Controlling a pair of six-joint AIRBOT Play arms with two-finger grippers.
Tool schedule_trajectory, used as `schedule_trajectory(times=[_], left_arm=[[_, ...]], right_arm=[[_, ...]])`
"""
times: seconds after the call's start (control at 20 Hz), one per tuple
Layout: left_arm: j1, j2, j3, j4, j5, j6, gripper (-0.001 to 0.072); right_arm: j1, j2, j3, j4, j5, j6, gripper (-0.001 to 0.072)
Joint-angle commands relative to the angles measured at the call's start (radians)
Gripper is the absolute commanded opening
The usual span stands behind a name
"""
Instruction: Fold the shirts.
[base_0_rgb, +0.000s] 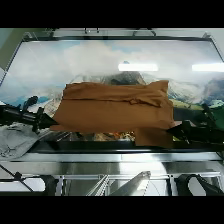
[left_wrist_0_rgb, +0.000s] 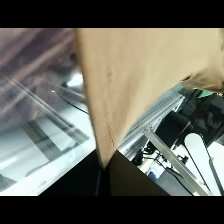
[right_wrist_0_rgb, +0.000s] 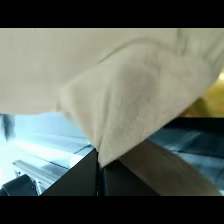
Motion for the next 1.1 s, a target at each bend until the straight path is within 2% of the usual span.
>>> schedule_trajectory(times=[0.0, 0.2, 0.45, 0.65, 0.8, 0.95, 1.05], left_arm=[[0.048, 0.019, 0.007, 0.042, -0.05, -0.013, 0.0022], [0.073, 0.018, 0.007, 0.072, -0.043, -0.028, 0.0022], [0.043, -0.021, 0.101, -0.077, -0.057, -0.03, 0.0022], [-0.058, -0.111, 0.298, -0.101, -0.06, -0.078, 0.0022], [-0.126, -0.223, 0.446, -0.1, -0.048, -0.143, 0.0022], [-0.167, -0.356, 0.591, -0.101, -0.035, -0.193, 0.0021], [-0.176, -0.446, 0.701, -0.1, -0.035, -0.22, 0.0021]], right_arm=[[-0.047, 0.065, 0.001, -0.023, 0.045, 0.018, 0.0023], [-0.047, 0.067, 0.001, -0.012, -0.002, -0.011, 0.0023], [-0.045, -0.005, 0.043, 0.287, -0.163, -0.177, 0.0024], [-0.017, -0.209, 0.16, 0.451, -0.198, -0.308, 0.0024], [0.082, -0.37, 0.258, 0.529, -0.298, -0.406, 0.0024], [0.172, -0.54, 0.379, 0.554, -0.412, -0.459, 0.0024], [0.217, -0.666, 0.473, 0.554, -0.425, -0.475, 0.0024]])
